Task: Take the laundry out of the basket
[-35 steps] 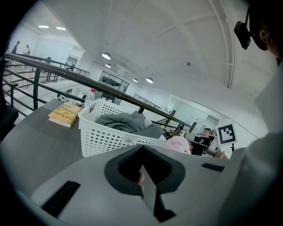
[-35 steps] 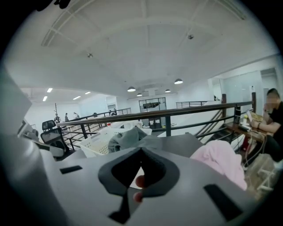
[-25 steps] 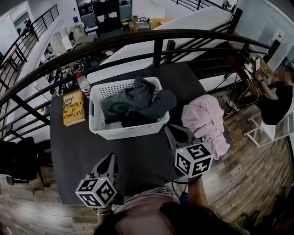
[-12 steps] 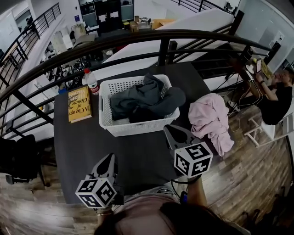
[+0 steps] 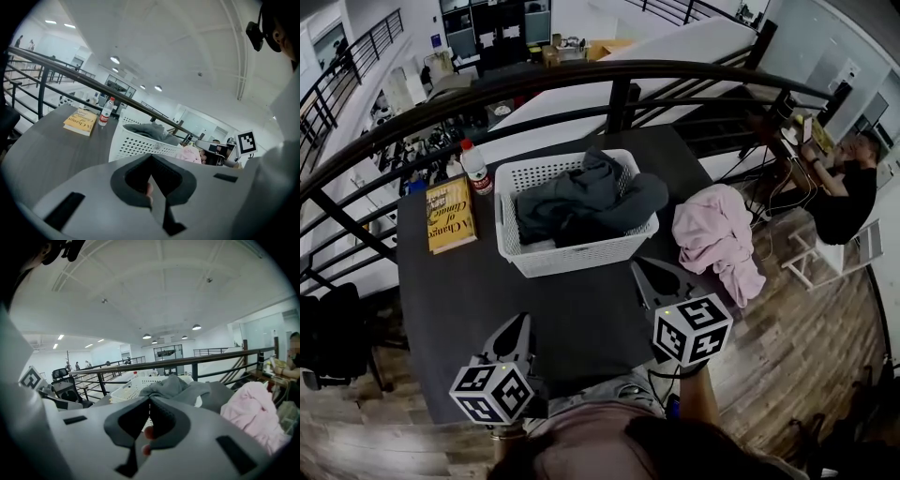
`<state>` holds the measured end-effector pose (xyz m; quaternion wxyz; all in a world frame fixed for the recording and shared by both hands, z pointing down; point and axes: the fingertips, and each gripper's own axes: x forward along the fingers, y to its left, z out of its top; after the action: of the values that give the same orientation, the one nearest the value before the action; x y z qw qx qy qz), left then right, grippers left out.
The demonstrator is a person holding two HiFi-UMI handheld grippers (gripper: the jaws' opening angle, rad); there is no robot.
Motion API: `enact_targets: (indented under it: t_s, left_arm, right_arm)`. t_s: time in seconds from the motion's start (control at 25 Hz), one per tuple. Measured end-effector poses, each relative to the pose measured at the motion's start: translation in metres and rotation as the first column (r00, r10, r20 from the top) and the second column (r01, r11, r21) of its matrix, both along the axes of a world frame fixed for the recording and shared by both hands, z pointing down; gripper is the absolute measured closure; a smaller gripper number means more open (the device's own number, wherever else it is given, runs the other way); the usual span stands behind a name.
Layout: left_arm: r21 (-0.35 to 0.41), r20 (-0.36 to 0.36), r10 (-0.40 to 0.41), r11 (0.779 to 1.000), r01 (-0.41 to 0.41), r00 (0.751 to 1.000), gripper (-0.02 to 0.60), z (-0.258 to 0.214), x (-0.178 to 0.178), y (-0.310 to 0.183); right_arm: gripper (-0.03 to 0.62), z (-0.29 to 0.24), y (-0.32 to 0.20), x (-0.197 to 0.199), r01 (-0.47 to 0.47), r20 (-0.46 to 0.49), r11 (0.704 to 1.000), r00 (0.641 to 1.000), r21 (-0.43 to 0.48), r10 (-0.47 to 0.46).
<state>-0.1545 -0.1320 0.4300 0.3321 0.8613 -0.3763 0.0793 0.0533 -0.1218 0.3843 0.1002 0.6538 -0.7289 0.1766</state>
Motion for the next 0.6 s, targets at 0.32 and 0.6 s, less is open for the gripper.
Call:
enact_targets:
  t_s: [0.32, 0.6]
  left_arm:
    - [-0.006, -0.001, 0.013, 1.0, -0.013, 1.0, 0.592, 0.004, -0.003, -0.003]
    - [-0.048, -0.014, -0.039, 0.998, 0.039, 0.999, 0.592, 0.017, -0.009, -0.011]
  right_arm:
    - [0.576, 0.001, -0.006, -0.003, -0.003, -0.007, 1.0, 1.0, -0.005, 0.003]
    - [0.544, 0.002, -0.022, -0.003, 0.039, -0.053, 0.999, 0.998, -0.033, -0.04]
